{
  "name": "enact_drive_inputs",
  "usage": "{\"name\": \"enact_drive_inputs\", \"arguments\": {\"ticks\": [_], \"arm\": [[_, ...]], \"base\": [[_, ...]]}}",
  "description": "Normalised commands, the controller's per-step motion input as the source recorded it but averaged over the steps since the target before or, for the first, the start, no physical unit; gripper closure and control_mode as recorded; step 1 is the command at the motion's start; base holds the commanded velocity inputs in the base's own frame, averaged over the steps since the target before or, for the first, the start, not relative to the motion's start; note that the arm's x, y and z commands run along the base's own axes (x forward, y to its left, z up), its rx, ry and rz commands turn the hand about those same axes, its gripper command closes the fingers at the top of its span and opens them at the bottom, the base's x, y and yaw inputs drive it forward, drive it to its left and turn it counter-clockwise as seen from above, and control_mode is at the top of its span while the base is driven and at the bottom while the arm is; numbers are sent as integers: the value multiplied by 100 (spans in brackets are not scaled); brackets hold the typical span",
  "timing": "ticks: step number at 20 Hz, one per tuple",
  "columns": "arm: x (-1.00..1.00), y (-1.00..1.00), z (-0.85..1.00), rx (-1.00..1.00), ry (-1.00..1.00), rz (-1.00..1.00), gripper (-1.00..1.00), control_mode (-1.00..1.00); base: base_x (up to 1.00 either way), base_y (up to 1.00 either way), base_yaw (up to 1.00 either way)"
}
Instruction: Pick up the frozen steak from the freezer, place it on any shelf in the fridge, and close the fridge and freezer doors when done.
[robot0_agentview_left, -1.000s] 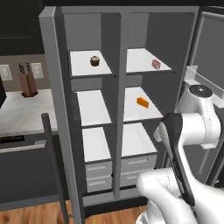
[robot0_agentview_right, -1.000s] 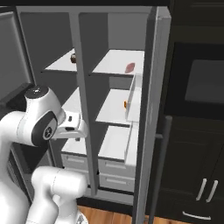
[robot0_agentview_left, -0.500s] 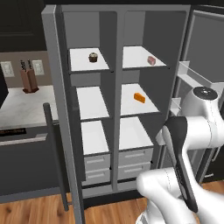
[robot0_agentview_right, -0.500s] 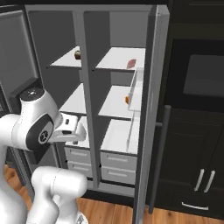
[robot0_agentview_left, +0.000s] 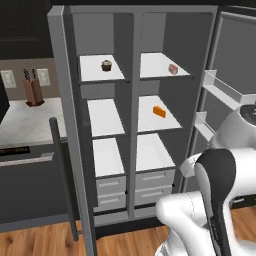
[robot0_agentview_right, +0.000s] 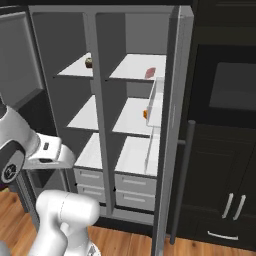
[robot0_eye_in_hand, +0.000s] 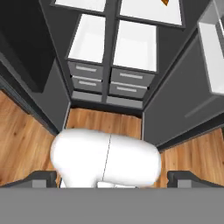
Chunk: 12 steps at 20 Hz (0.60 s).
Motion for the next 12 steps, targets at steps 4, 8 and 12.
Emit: {"name": "enact_drive_inputs", "arguments": {"ticks": [4,8,12], "arm": [[-96,100,11,0,-49,0,-100,-100],[-71,100,0,2,-53,0,-100,-100],[-54,100,0,3,-54,-2,-100,-100]], "base": [[0,0,0],[0,0,0],[0,0,0]]}}
